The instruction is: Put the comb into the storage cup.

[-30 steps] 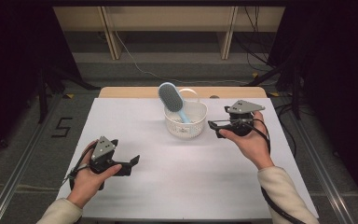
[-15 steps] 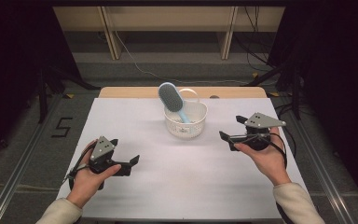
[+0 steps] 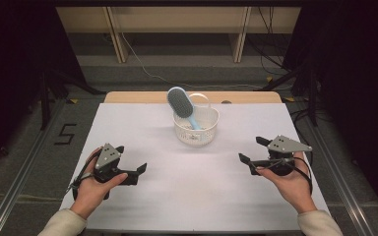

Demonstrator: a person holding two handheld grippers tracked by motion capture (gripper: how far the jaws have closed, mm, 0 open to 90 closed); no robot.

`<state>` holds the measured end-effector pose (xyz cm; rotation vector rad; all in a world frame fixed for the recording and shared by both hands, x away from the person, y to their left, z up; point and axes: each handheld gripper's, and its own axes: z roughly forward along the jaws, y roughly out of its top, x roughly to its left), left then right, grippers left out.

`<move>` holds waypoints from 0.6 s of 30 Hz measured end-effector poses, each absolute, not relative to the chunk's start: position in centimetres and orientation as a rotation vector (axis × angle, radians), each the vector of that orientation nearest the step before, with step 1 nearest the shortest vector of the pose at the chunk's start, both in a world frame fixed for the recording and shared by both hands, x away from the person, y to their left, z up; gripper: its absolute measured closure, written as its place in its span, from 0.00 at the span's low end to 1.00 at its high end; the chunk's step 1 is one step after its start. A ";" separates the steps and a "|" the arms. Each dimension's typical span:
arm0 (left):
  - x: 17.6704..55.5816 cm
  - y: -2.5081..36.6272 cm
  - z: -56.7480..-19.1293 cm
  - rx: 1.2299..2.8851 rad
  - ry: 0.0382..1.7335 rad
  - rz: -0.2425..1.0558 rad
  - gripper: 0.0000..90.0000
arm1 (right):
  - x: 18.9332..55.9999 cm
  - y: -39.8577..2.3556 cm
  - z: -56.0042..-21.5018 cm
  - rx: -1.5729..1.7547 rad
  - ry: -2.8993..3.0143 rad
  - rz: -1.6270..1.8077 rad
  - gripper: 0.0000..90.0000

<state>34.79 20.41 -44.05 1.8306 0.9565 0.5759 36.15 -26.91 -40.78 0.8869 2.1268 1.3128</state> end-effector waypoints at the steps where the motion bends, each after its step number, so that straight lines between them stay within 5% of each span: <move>1: 34.8 20.4 -44.1 1.831 0.957 0.576 0.00 | 35.9 -27.0 -40.9 0.888 2.128 1.310 0.18; 18: 34.8 20.4 -44.1 1.836 0.957 0.583 0.00 | 34.4 -28.8 -42.6 0.949 2.119 1.312 0.19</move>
